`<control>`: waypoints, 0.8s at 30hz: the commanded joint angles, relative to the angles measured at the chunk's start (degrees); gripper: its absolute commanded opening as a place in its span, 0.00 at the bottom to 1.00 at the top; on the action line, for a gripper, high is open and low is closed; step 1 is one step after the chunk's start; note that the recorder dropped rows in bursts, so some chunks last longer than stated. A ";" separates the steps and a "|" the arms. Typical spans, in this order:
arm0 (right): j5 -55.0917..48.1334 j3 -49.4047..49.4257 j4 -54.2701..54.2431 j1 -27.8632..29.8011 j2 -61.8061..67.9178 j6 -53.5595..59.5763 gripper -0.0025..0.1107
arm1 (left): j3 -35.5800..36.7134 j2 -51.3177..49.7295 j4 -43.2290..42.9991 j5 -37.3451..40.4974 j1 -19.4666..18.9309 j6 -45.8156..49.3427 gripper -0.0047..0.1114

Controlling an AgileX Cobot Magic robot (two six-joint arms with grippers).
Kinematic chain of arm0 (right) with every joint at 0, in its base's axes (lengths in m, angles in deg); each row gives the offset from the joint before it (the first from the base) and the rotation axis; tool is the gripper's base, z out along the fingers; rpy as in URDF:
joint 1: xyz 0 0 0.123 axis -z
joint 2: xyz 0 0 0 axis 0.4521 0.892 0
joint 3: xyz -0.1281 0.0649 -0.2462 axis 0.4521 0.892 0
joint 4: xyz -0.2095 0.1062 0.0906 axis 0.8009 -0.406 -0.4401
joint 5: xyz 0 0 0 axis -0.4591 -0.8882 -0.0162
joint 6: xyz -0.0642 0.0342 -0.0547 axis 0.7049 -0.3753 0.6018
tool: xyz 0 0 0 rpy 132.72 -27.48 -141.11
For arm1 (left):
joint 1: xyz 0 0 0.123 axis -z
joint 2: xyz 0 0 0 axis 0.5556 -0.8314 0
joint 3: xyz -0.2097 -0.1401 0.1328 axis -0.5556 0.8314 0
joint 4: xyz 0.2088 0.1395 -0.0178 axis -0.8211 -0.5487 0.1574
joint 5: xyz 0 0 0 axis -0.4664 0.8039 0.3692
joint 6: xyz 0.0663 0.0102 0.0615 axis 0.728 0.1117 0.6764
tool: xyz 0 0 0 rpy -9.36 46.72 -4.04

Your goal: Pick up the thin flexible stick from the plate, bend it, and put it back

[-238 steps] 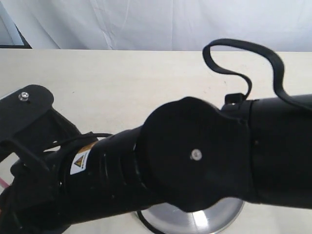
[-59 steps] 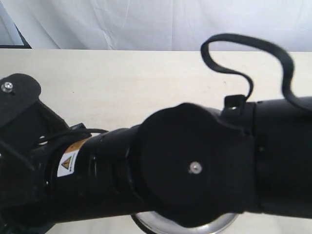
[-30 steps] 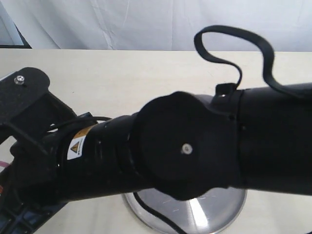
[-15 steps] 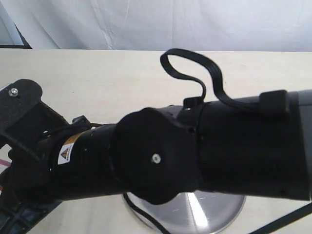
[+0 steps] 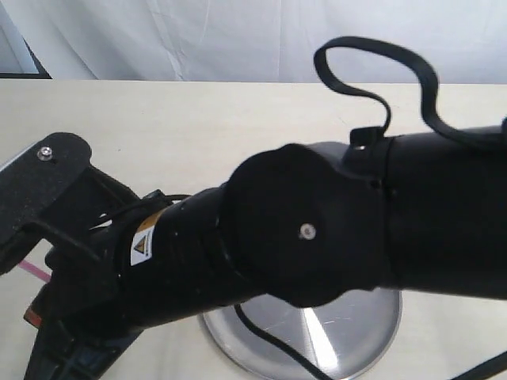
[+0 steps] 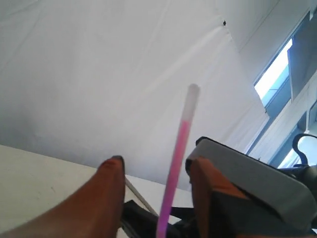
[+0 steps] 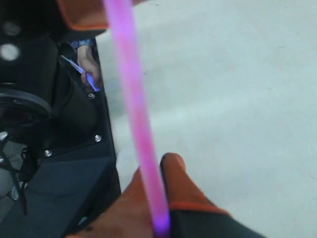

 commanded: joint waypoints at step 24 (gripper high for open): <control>-16.31 0.16 0.51 0.28 -7.96 0.74 0.01 | -0.43 0.61 0.78 4.44 0.59 9.42 0.04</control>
